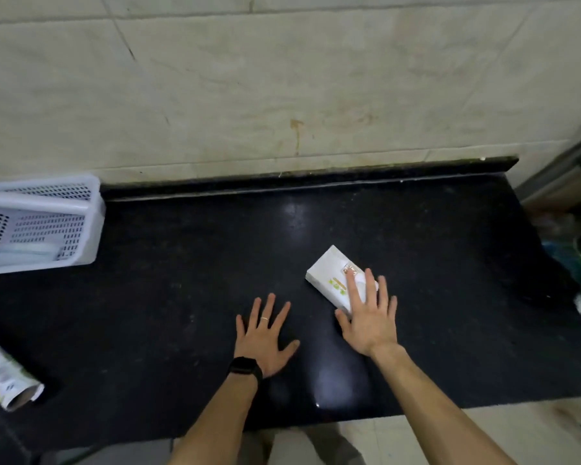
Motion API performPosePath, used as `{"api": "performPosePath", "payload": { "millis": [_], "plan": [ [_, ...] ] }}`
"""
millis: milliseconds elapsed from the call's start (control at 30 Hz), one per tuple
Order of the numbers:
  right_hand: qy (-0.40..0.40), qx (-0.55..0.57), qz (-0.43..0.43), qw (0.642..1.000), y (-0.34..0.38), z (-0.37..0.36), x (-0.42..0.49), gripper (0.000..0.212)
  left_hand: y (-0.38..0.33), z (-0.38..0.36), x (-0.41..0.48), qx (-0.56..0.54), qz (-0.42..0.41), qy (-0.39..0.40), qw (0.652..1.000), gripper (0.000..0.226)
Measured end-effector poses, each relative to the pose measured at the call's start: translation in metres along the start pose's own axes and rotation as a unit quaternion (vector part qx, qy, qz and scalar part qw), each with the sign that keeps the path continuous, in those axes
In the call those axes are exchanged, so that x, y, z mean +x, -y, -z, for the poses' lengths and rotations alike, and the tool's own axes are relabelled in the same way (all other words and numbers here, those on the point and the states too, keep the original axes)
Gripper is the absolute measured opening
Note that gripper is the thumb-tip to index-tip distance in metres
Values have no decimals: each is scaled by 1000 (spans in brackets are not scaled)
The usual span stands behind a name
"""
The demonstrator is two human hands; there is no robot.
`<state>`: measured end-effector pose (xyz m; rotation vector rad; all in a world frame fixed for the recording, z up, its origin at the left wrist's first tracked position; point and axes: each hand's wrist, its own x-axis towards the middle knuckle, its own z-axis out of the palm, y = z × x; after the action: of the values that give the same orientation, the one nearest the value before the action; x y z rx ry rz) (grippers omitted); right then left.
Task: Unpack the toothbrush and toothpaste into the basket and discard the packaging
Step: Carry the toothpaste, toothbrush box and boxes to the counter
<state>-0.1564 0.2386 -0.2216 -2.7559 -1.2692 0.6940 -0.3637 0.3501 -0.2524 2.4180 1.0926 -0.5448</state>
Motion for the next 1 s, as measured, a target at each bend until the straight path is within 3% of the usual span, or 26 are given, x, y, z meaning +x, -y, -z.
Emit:
{"api": "performPosePath", "payload": {
  "millis": [233, 400, 533, 633, 800, 1000],
  "plan": [
    [-31, 64, 10, 997, -4, -3, 1, 85, 4, -3, -1, 23, -3, -7, 1000, 79],
    [13, 210, -10, 978, 17, 18, -3, 86, 9, 16, -19, -23, 21, -36, 999, 72],
    [59, 246, 99, 962, 83, 23, -30, 84, 64, 26, -72, -82, 116, -114, 983, 65],
    [103, 223, 191, 950, 154, 17, -51, 84, 127, 23, -123, -124, 218, -134, 959, 65],
    [174, 162, 356, 904, 295, -10, -100, 82, 232, -5, -226, -204, 394, -184, 877, 67],
    [217, 98, 432, 870, 442, -67, -165, 84, 359, -35, -314, -263, 482, -191, 813, 70]
  ]
}}
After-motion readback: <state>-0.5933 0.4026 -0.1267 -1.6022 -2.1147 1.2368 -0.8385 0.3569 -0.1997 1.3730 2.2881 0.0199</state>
